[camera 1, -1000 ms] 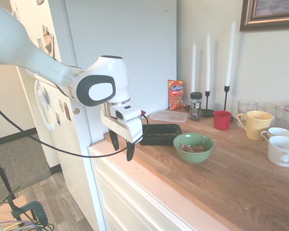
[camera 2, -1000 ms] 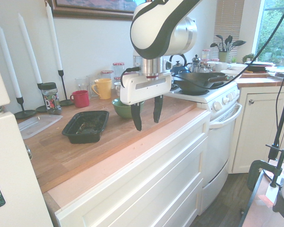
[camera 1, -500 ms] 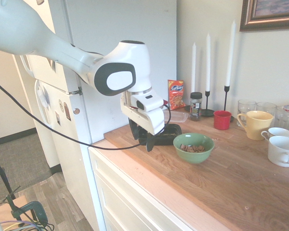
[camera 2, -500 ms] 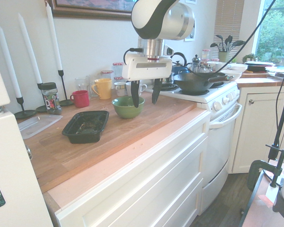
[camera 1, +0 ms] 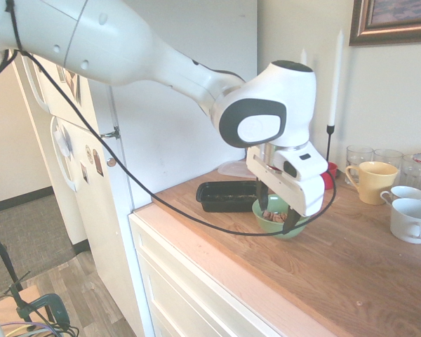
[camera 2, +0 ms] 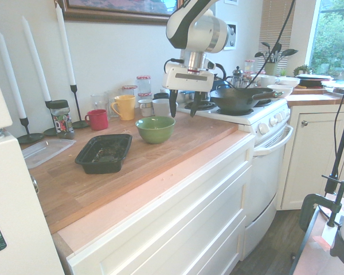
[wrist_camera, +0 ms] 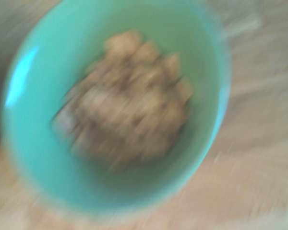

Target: Pour the cereal into the box

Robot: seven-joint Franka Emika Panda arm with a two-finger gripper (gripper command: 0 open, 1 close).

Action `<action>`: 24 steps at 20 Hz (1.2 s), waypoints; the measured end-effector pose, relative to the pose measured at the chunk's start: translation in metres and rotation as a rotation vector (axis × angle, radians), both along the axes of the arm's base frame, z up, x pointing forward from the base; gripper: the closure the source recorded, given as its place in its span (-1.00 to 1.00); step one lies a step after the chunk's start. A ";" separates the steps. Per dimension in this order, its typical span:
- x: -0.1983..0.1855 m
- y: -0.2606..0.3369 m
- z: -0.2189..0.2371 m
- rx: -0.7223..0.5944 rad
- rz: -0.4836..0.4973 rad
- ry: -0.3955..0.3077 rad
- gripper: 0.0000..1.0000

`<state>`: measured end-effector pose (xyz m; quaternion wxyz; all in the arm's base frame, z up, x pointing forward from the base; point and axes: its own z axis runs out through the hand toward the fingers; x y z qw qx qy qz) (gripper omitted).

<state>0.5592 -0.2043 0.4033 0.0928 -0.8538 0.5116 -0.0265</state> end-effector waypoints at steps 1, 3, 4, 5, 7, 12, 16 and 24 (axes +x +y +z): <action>0.010 -0.005 -0.008 0.001 -0.004 0.005 -1.00; 0.027 -0.010 -0.022 0.002 -0.005 0.019 -1.00; 0.033 -0.013 -0.030 0.004 -0.006 0.030 -1.00; 0.039 -0.016 -0.037 0.005 -0.006 0.036 -1.00; 0.048 -0.020 -0.047 0.007 -0.004 0.051 -1.00; 0.064 -0.023 -0.052 0.011 0.017 0.073 1.00; 0.067 -0.023 -0.052 0.014 0.027 0.078 1.00; 0.070 -0.014 -0.067 0.030 0.044 0.097 1.00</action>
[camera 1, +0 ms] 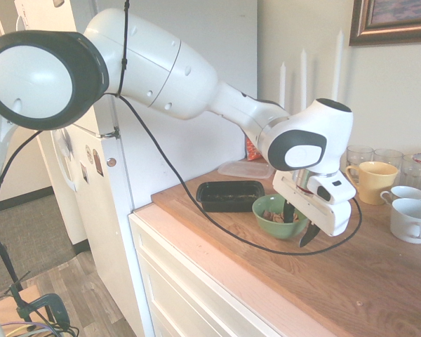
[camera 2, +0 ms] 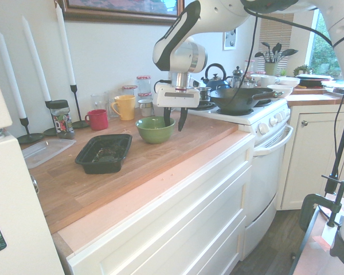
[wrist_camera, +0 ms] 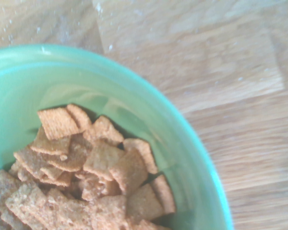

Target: Pour the cereal into the box

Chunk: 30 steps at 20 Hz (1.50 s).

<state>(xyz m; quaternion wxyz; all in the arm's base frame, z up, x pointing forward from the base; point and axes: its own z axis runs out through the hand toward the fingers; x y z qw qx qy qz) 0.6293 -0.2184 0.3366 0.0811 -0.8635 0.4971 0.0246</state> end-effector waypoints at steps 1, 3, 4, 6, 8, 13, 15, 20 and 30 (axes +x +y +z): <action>0.001 0.002 -0.003 0.002 0.003 0.003 1.00; 0.002 0.005 -0.005 0.004 0.009 0.004 1.00; 0.003 0.007 -0.004 0.004 0.011 0.004 1.00; 0.004 0.009 -0.004 0.005 0.015 0.003 1.00; 0.005 0.012 -0.004 0.007 0.018 0.003 1.00; 0.011 0.014 0.007 0.010 0.023 -0.012 1.00; 0.014 0.020 0.011 0.010 0.038 -0.009 1.00; 0.019 0.032 0.032 0.001 0.056 -0.036 1.00; 0.024 0.084 0.110 -0.193 0.080 -0.066 1.00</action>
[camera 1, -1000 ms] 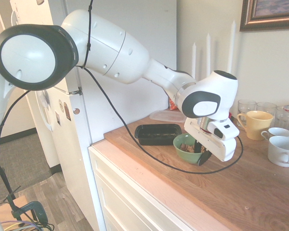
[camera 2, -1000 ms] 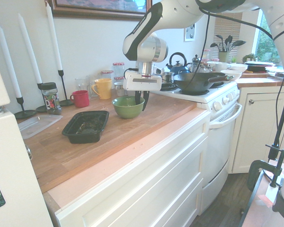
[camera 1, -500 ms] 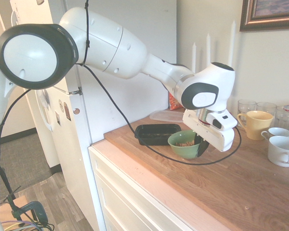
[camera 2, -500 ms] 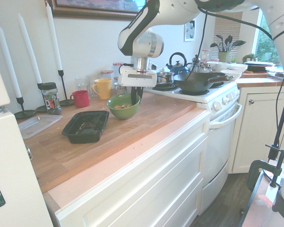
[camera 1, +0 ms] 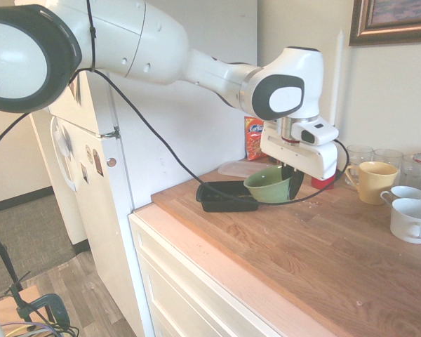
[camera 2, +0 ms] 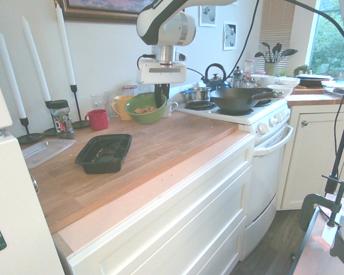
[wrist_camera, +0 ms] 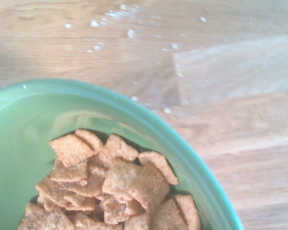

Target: Pour the cereal into the box

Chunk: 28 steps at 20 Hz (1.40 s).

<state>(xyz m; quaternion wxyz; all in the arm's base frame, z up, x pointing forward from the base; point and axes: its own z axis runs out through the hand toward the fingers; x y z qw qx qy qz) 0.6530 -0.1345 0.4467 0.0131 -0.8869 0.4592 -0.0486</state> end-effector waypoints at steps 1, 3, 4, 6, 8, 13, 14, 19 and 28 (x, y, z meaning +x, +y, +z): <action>0.004 0.017 0.003 -0.036 0.006 0.002 1.00; 0.011 0.050 0.012 -0.106 0.022 0.004 1.00; 0.014 0.066 0.017 -0.144 0.028 0.006 1.00; 0.018 0.096 0.027 -0.211 0.032 0.020 1.00; 0.022 0.124 0.034 -0.277 0.034 0.037 1.00; 0.035 0.167 0.031 -0.501 0.062 0.111 1.00; 0.039 0.169 0.027 -0.557 0.070 0.122 1.00; 0.057 0.181 0.006 -0.766 0.124 0.143 1.00; 0.061 0.234 -0.010 -1.098 0.266 0.116 1.00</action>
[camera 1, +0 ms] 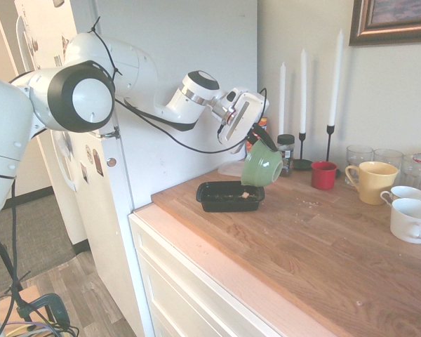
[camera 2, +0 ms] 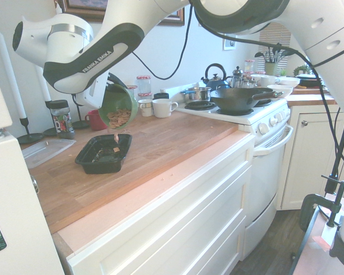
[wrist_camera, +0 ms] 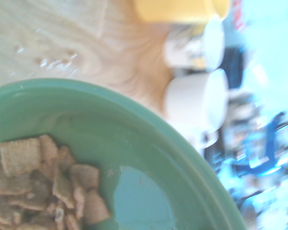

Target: Pour the cereal into the box

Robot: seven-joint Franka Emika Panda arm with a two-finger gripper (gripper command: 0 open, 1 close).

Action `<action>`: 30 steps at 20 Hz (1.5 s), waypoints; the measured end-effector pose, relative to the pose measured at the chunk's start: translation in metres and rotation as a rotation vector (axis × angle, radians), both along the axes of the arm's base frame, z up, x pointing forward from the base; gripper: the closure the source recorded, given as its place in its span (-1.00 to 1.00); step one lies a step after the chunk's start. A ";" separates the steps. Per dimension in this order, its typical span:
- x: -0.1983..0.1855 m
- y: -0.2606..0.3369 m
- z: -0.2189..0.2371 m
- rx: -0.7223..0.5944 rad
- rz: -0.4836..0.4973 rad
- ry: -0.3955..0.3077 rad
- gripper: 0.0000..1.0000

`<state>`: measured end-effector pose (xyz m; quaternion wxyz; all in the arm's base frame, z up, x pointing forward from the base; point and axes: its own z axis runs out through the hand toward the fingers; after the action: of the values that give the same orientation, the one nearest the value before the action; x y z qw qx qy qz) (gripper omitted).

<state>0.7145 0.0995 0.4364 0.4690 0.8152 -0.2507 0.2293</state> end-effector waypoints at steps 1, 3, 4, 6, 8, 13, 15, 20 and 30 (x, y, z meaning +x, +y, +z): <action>0.000 0.004 -0.004 -0.021 0.012 0.002 1.00; 0.000 0.013 -0.013 -0.058 0.032 0.002 1.00; -0.001 0.018 -0.018 -0.073 0.040 0.003 1.00; -0.004 0.029 -0.024 -0.115 0.069 -0.002 1.00; -0.007 0.038 -0.033 -0.162 0.096 -0.006 1.00; -0.013 0.050 -0.053 -0.248 0.151 -0.020 1.00; -0.014 0.054 -0.056 -0.265 0.164 -0.026 1.00; -0.015 0.052 -0.061 -0.292 0.177 -0.027 1.00; -0.023 0.007 0.014 0.079 -0.022 -0.099 1.00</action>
<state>0.6914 0.1064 0.4506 0.4261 0.8178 -0.2915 0.2543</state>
